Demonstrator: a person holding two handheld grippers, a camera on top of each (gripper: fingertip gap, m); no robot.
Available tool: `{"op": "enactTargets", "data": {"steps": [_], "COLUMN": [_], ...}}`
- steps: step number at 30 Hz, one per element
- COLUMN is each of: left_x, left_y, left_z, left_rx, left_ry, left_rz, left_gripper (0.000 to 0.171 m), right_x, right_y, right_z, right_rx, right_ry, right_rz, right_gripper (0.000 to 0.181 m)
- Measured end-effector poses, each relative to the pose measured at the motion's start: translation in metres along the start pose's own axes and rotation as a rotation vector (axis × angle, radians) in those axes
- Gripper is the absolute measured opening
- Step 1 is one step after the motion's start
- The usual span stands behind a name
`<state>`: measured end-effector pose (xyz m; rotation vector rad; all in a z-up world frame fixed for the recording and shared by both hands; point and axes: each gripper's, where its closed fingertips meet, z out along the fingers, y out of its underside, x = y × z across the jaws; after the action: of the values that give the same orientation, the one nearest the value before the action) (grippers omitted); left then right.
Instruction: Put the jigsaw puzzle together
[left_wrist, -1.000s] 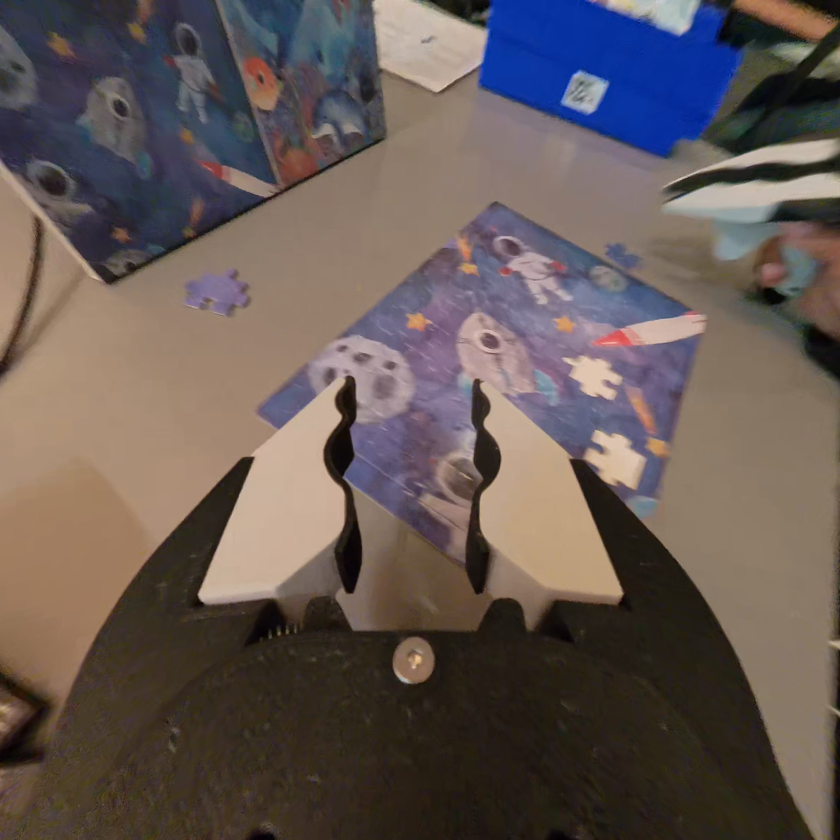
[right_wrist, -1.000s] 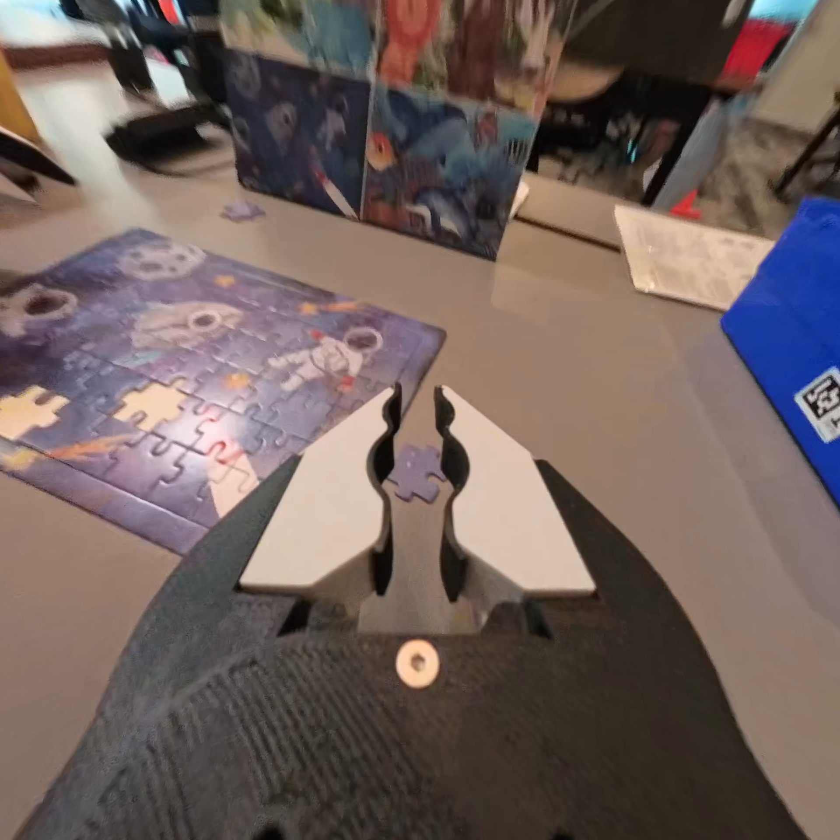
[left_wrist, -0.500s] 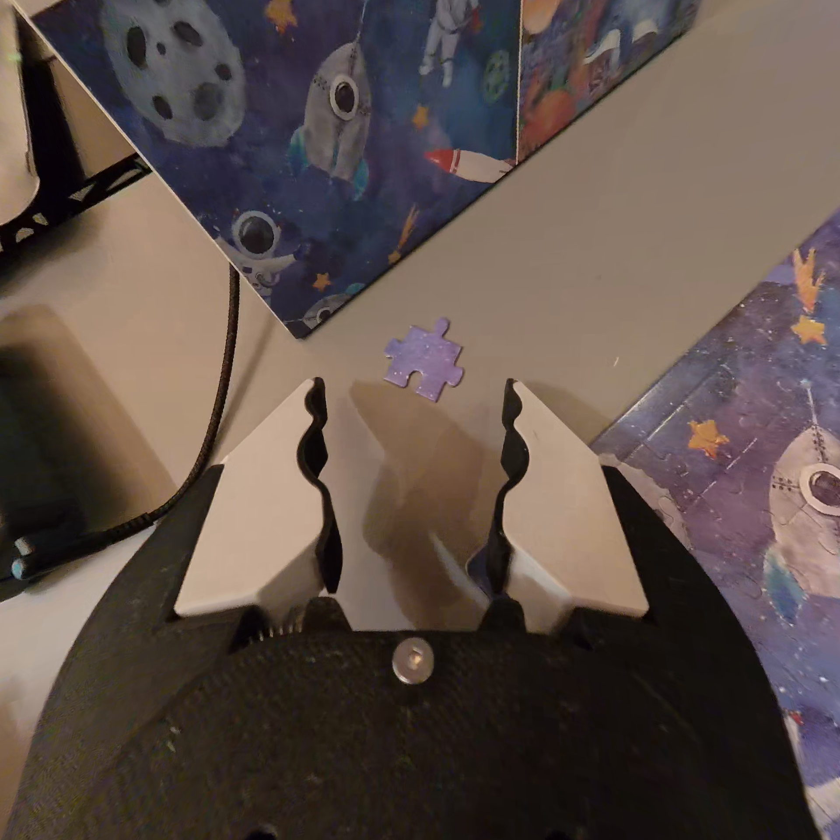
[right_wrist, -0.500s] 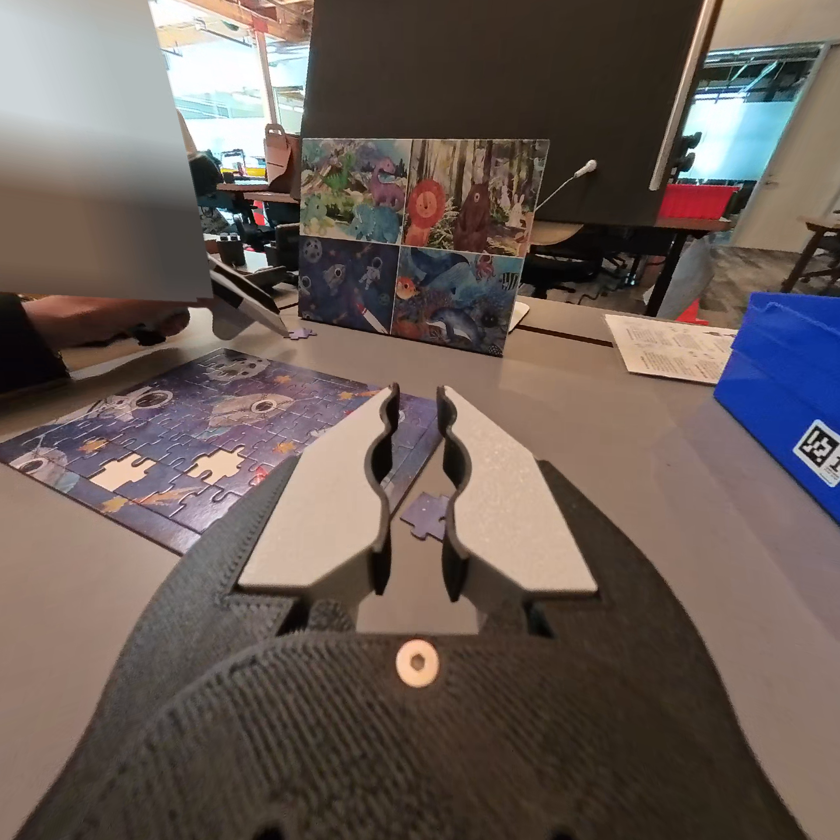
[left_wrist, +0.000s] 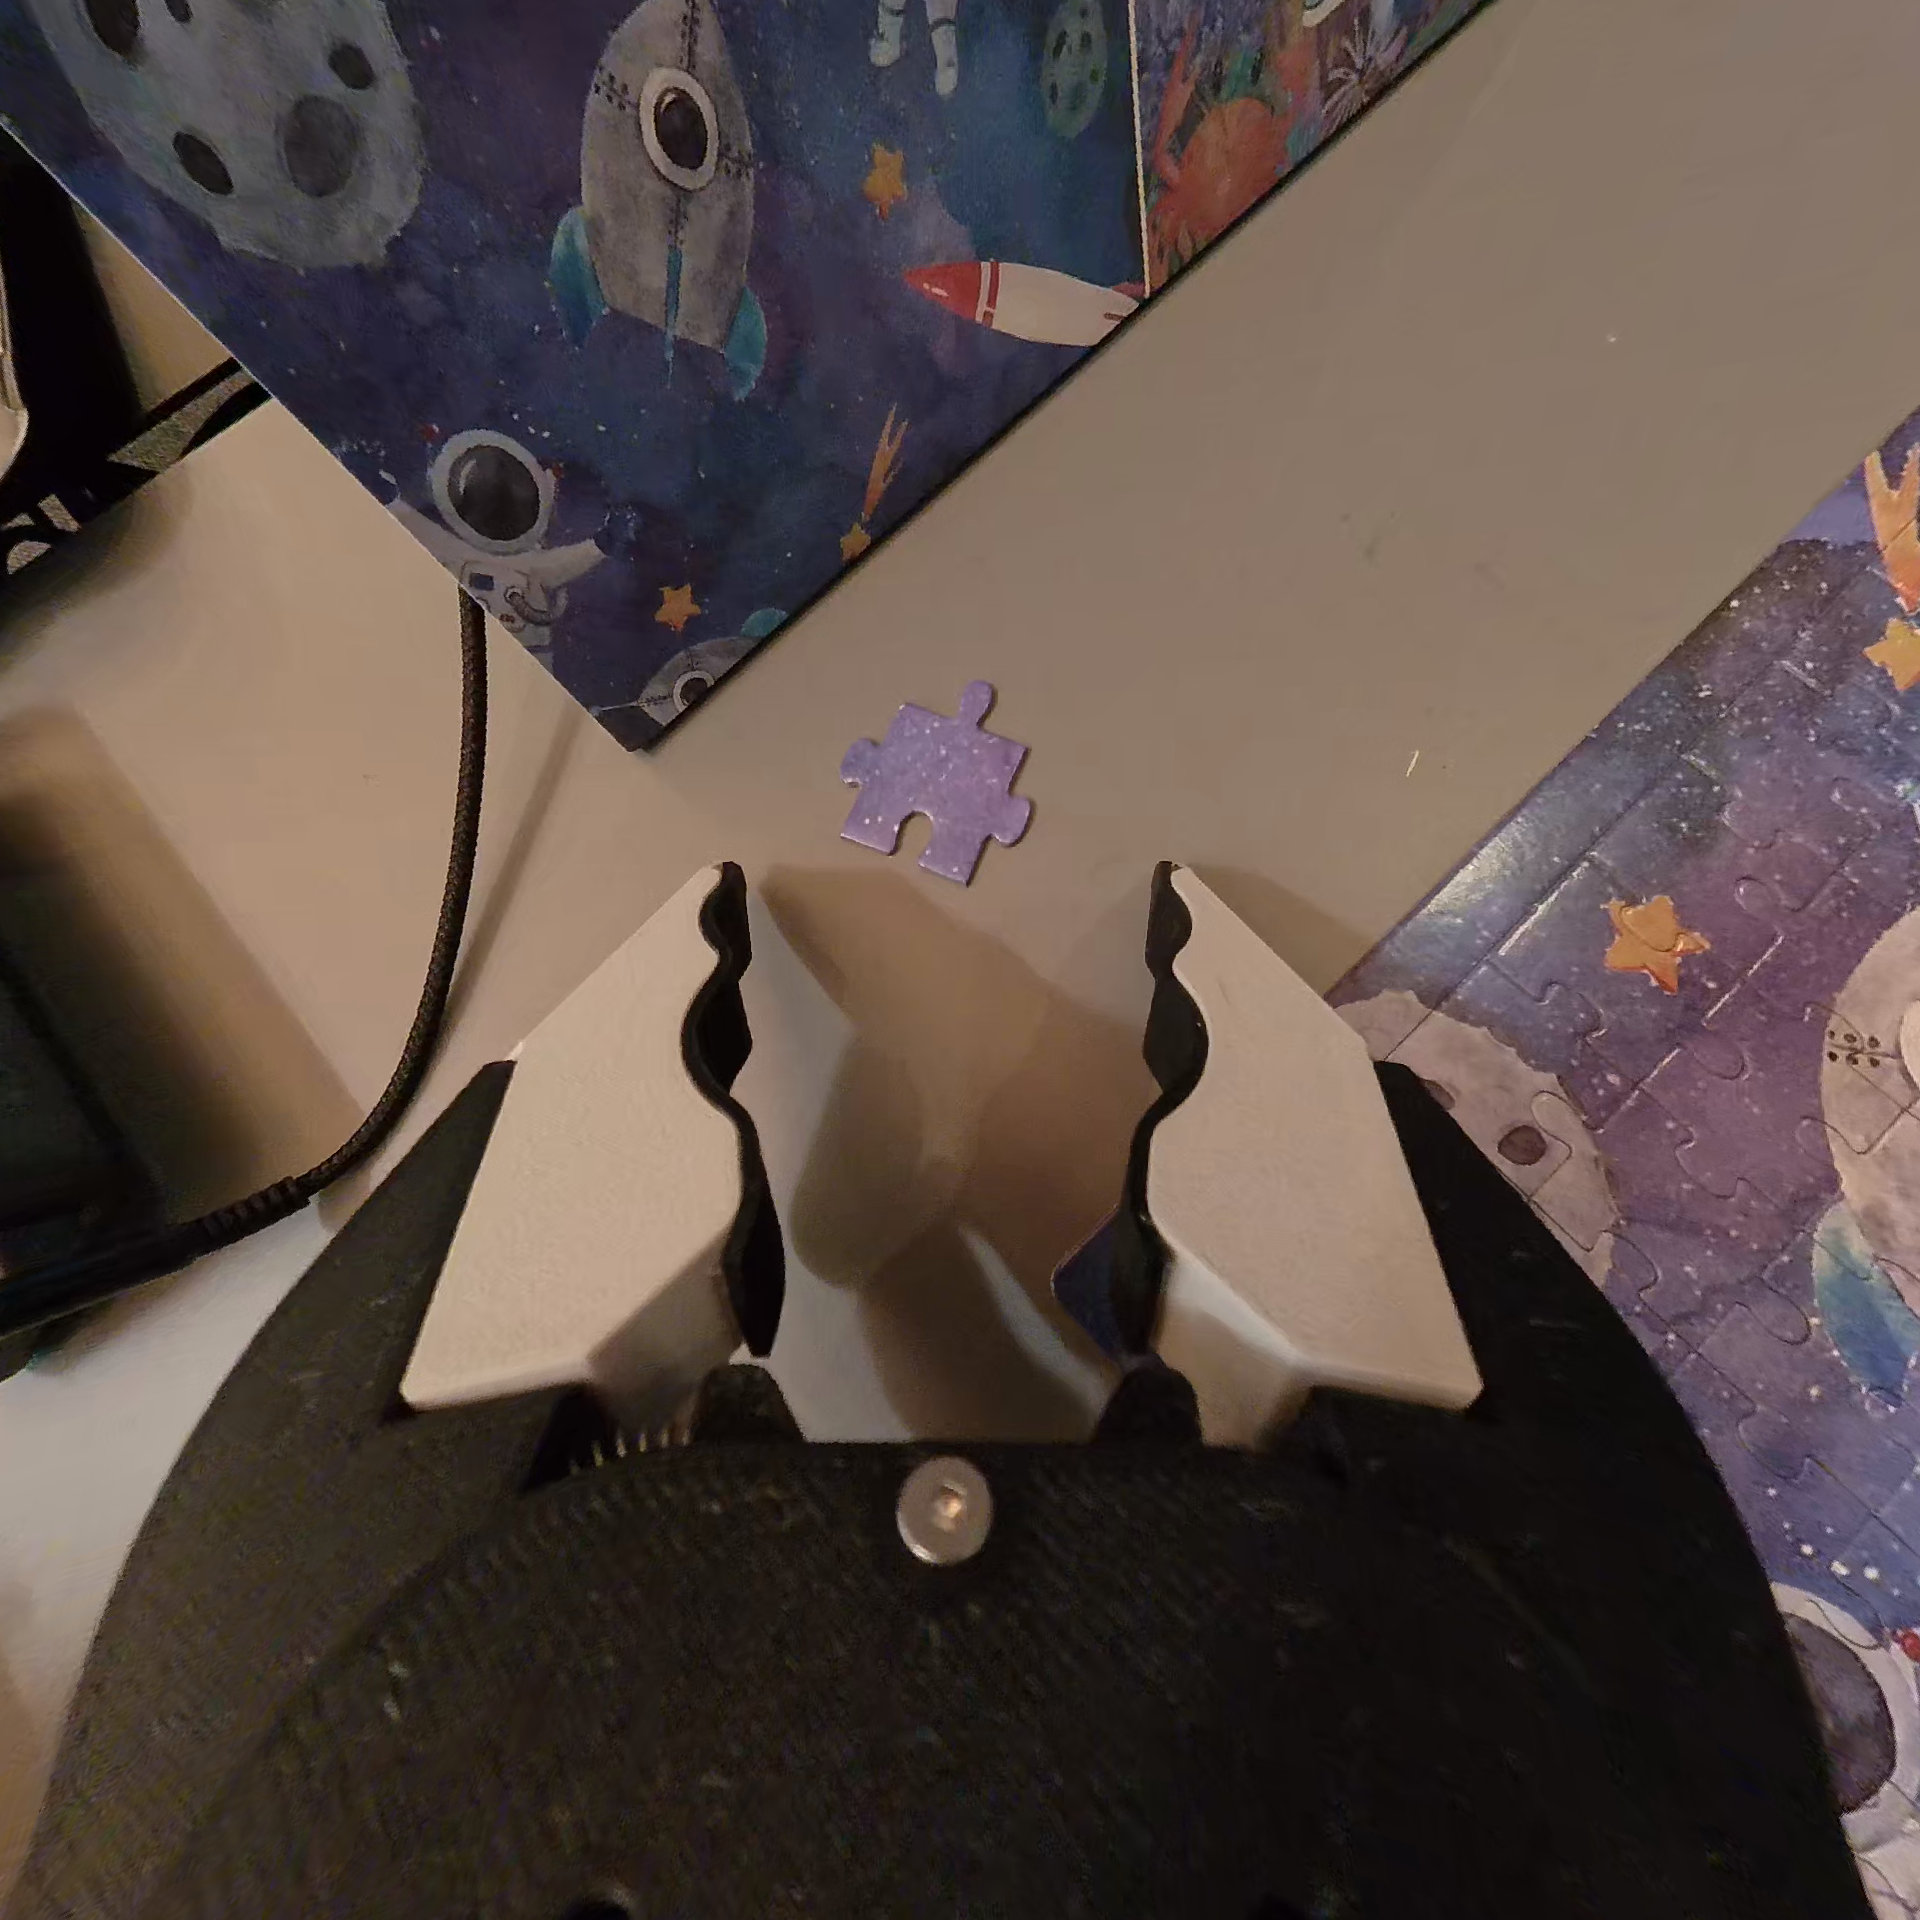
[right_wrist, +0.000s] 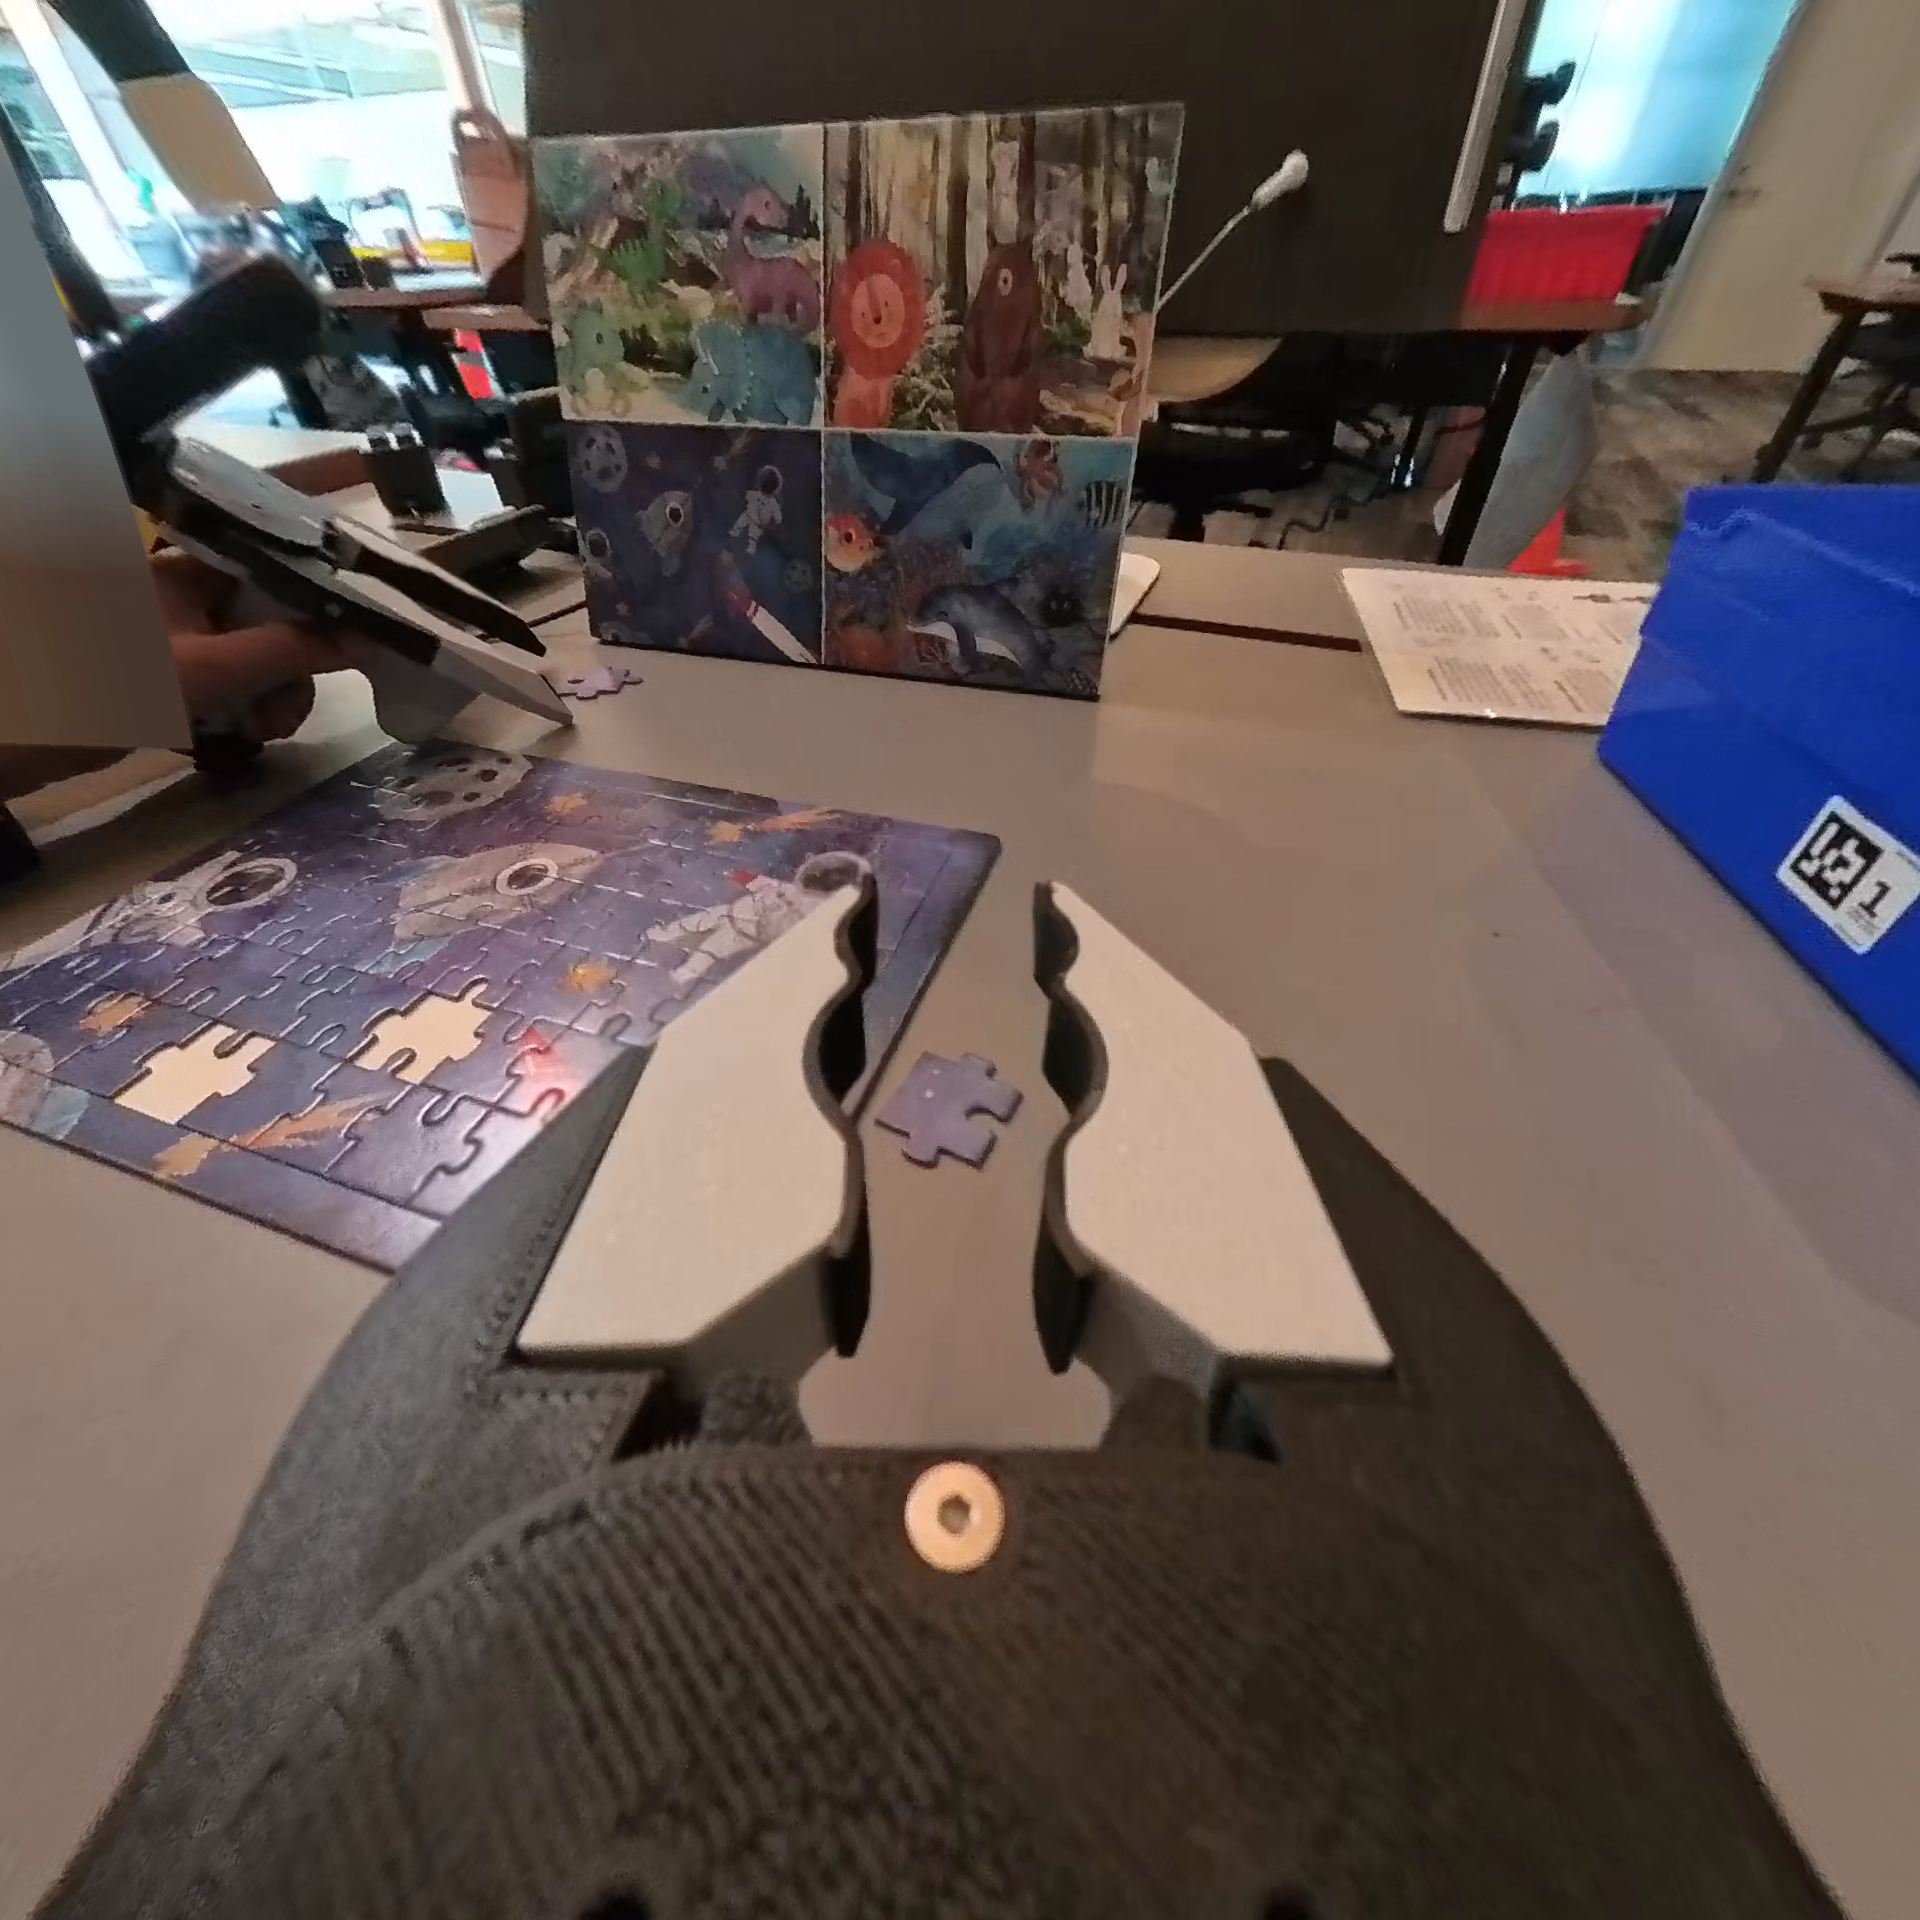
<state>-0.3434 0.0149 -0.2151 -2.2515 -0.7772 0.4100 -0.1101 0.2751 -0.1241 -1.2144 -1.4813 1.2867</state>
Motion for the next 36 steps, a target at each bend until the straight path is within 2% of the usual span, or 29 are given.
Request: {"op": "enactTargets", "data": {"steps": [7,10,16,19,21,25,30,34,36], "left_x": [0.000,0.000,0.001,0.001,0.001,0.001,0.002,0.003,0.003], "left_y": [0.001,0.001,0.001,0.001,0.001,0.001,0.001,0.001,0.001], "left_z": [0.000,0.000,0.000,0.000,0.000,0.000,0.001,0.001,0.001], "left_rx": [-0.003,-0.004,-0.005,-0.003,-0.003,-0.006,-0.007,-0.008,-0.007], "left_ry": [0.012,0.017,0.020,0.016,0.018,0.026,0.037,0.043,0.040], "left_rz": [-0.012,-0.014,-0.016,-0.011,-0.010,-0.016,-0.017,-0.019,-0.015], "left_gripper": [0.076,0.075,0.075,0.075,0.074,0.074,0.072,0.071,0.071], "right_x": [0.000,0.003,0.006,0.026,0.036,0.023,0.012,0.020,0.014], "right_y": [0.060,0.076,0.086,0.084,0.081,0.070,0.078,0.082,0.082], "right_z": [0.018,0.022,0.020,0.012,0.008,0.012,0.017,0.024,0.030], "right_rx": [-0.413,-0.511,-0.574,-0.565,-0.544,-0.473,-0.524,-0.556,-0.561], "right_ry": [0.086,0.095,0.078,0.169,0.210,0.110,-0.028,-0.076,-0.151], "right_rz": [-0.095,-0.084,-0.012,-0.040,-0.049,0.000,-0.031,-0.148,-0.158], "right_gripper": [0.042,0.044,0.056,0.043,0.041,0.046,0.053,0.048,0.036]}}
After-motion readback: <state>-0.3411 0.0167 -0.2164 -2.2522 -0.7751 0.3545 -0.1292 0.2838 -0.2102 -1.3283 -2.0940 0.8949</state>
